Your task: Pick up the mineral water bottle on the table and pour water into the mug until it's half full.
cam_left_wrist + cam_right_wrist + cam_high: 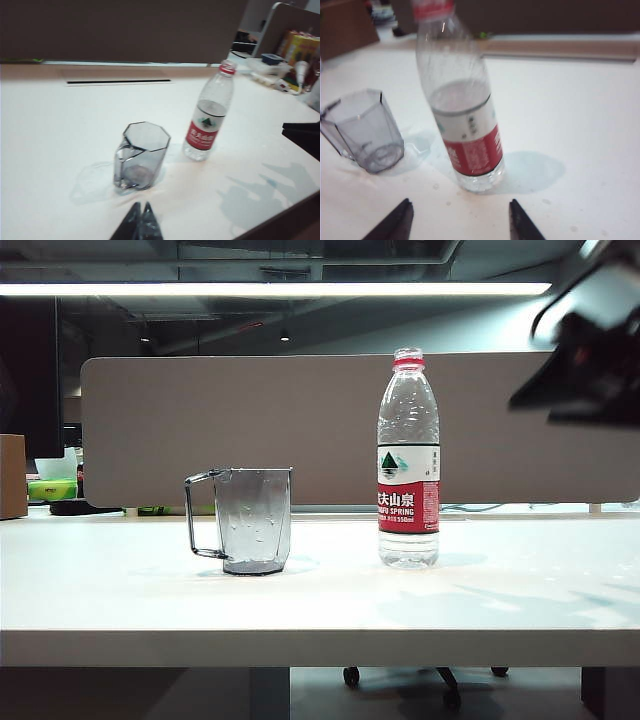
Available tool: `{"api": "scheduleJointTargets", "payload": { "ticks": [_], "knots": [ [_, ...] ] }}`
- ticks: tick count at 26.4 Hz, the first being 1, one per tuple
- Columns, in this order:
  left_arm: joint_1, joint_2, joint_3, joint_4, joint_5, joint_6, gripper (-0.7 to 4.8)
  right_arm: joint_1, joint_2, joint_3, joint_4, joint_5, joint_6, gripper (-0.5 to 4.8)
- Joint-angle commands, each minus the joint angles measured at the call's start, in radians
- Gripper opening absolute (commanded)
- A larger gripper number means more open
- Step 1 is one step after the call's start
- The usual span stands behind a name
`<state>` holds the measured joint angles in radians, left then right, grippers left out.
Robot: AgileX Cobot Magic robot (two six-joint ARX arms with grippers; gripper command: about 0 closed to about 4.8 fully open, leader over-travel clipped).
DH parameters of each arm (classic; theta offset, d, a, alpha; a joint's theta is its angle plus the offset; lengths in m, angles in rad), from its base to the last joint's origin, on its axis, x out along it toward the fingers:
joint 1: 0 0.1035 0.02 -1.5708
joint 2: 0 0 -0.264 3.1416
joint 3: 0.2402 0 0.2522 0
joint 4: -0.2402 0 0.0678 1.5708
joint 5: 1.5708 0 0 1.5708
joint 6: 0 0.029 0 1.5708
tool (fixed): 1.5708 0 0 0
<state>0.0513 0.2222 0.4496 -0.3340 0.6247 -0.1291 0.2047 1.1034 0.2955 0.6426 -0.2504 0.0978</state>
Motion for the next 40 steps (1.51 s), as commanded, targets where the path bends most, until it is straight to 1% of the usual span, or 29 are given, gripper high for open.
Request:
{"api": "scheduleJointTargets", "payload": {
  "ticks": [1,2,3,4,5,6,9,12,16,19,22,26,31,32,33,35,37,39,40],
  "knots": [
    [-0.001,0.001,0.004,0.006,-0.07,0.002,-0.05,0.068,0.188,0.006,0.259,0.101,-0.024,3.17],
    [-0.001,0.001,0.004,0.006,-0.072,0.003,-0.05,0.082,0.245,0.007,0.321,0.142,-0.023,3.68],
    [-0.001,0.001,0.004,0.006,-0.071,0.002,-0.05,0.098,0.319,0.008,0.407,0.179,-0.022,4.45],
    [-0.002,0.001,0.004,0.006,-0.071,0.002,-0.05,0.107,0.375,0.008,0.475,0.198,-0.022,4.79],
    [-0.002,0.001,0.004,0.006,-0.071,0.002,-0.05,0.114,0.43,0.01,0.539,0.204,-0.022,4.79],
    [-0.001,0.001,0.004,0.006,-0.071,0.002,-0.05,0.126,0.55,0.021,0.669,0.204,-0.022,4.79],
    [-0.002,0.001,0.004,0.006,-0.071,0.003,-0.05,0.135,0.688,0.062,0.769,0.202,-0.019,4.79],
    [-0.001,0.001,0.004,0.006,-0.072,0.003,-0.05,0.14,0.77,0.127,0.764,0.185,-0.02,4.79],
    [-0.001,0.001,0.004,0.006,-0.071,0.003,-0.05,0.145,0.826,0.204,0.756,0.18,-0.02,4.79],
    [-0.001,0.001,0.004,0.006,-0.071,0.006,-0.05,0.145,0.847,0.285,0.687,0.175,-0.02,4.79],
    [-0.001,0.001,0.004,0.006,-0.071,0.025,-0.05,0.146,0.864,0.354,0.625,0.137,-0.02,4.79],
    [-0.001,0.001,0.004,0.006,-0.072,0.025,-0.05,0.148,0.88,0.422,0.557,0.14,-0.019,4.79],
    [-0.001,0.001,0.004,0.005,-0.071,0.025,-0.05,0.147,0.882,0.465,0.495,0.143,-0.017,4.79],
    [-0.001,0.001,0.004,0.005,-0.071,0.025,-0.05,0.147,0.882,0.465,0.494,0.143,-0.017,4.56],
    [-0.001,0.001,0.004,0.006,-0.071,0.025,-0.05,0.147,0.882,0.463,0.49,0.141,-0.017,3.64],
    [-0.001,0.001,0.004,0.006,-0.071,0.025,-0.05,0.147,0.882,0.463,0.487,0.14,-0.017,3.26],
    [-0.002,0.001,0.004,0.005,-0.071,0.025,-0.05,0.147,0.882,0.463,0.487,0.14,-0.017,3.22],
    [-0.002,0.001,0.004,0.005,-0.071,0.025,-0.05,0.147,0.882,0.463,0.487,0.14,-0.017,2.38],
    [-0.002,0.001,0.004,0.005,-0.071,0.025,-0.05,0.147,0.882,0.463,0.487,0.14,-0.018,2.1]
  ]
}}
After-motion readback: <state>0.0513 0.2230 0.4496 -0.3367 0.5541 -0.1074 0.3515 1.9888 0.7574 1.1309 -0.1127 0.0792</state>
